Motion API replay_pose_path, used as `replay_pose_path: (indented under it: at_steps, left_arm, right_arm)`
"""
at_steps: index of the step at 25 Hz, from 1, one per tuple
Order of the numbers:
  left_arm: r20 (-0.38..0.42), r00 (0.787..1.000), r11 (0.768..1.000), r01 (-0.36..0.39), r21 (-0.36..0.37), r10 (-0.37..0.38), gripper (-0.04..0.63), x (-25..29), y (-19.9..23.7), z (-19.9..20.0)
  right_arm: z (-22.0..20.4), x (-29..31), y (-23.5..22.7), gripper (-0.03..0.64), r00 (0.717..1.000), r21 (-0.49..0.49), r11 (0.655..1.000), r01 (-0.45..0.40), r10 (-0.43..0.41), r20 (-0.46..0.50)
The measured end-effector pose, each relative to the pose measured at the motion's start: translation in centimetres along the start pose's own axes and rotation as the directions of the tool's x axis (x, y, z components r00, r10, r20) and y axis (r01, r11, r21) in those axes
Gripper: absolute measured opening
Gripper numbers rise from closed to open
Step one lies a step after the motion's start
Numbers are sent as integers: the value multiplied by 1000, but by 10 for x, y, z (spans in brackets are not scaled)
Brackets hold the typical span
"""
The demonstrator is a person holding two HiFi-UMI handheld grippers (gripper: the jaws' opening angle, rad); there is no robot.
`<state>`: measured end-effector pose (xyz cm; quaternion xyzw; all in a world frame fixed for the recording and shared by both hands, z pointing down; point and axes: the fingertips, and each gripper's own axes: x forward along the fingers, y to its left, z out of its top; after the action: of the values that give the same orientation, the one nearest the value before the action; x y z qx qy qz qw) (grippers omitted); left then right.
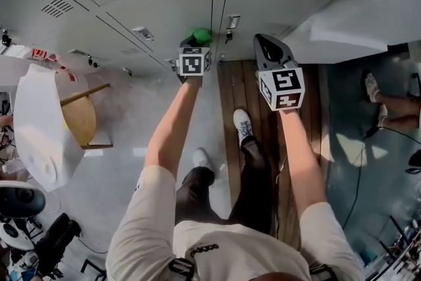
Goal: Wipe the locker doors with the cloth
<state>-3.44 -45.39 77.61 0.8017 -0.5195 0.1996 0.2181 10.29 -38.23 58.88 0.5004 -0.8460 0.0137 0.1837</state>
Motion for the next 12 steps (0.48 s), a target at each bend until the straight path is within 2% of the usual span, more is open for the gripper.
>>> replay_pose_path:
  at_steps: [7, 12]
  left_arm:
    - [-23, 1000, 998, -12, -58, 11, 109, 54, 22, -83]
    - [-35, 999, 998, -23, -62, 21, 107, 56, 39, -99]
  right_arm:
    - [-51, 32, 7, 9, 999, -57, 998, -13, 15, 34]
    - [-67, 45, 19, 9, 999, -65, 998, -14, 17, 39]
